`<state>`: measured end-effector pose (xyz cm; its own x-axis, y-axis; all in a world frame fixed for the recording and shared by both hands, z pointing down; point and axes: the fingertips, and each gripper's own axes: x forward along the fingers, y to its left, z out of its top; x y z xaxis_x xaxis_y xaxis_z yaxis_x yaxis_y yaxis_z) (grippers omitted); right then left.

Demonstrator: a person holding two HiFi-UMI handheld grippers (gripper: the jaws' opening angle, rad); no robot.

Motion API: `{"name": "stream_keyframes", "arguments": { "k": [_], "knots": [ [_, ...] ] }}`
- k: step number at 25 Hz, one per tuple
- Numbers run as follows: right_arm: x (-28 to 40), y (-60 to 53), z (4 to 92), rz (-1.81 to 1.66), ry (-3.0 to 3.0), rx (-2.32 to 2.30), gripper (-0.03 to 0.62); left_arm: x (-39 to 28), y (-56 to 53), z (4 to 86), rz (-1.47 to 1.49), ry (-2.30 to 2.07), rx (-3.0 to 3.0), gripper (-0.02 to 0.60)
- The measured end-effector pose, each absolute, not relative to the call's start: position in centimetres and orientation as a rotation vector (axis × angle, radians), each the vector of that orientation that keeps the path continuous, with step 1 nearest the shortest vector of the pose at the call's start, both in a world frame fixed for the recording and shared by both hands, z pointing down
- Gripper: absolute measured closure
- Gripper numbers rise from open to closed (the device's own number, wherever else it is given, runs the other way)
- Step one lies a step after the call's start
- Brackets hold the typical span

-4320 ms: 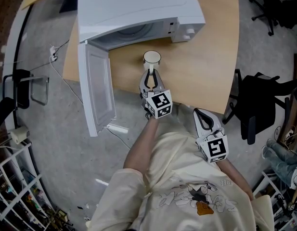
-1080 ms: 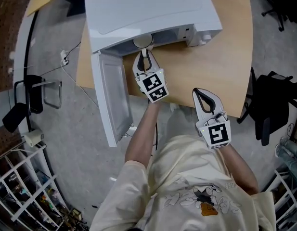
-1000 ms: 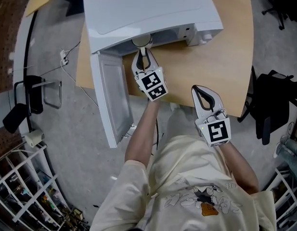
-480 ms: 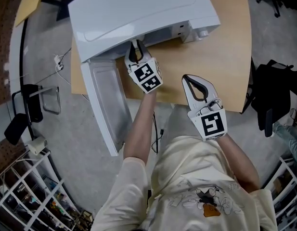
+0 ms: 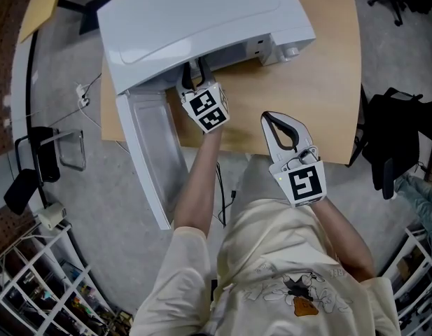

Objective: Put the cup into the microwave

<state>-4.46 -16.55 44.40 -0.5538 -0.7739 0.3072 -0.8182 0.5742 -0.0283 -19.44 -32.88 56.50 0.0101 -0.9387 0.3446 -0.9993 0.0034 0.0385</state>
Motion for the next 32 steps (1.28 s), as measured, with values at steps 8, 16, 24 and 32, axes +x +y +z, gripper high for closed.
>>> {"name": "stream_keyframes", "arguments": {
  "k": [8,16,24,32],
  "knots": [
    [-4.6,-16.1,44.1,0.264,-2.546,1.319,0.587,-19.0,-28.5,55.2,0.339,-1.980,2.000,0.485],
    [-3.1,-14.3,45.0,0.295,-2.510,1.295,0.588,-14.9,-21.5,49.8,0.261,-1.848,2.081,0.581],
    [-2.7,-12.3,44.1,0.274,-2.511,1.312,0.588,-11.9,-13.9,44.1,0.206,-1.732,2.174,0.581],
    [-4.1,-9.3,44.6,0.325,-2.546,1.280,0.588,-9.7,-9.2,43.2,0.254,-1.635,2.254,0.581]
  ]
}}
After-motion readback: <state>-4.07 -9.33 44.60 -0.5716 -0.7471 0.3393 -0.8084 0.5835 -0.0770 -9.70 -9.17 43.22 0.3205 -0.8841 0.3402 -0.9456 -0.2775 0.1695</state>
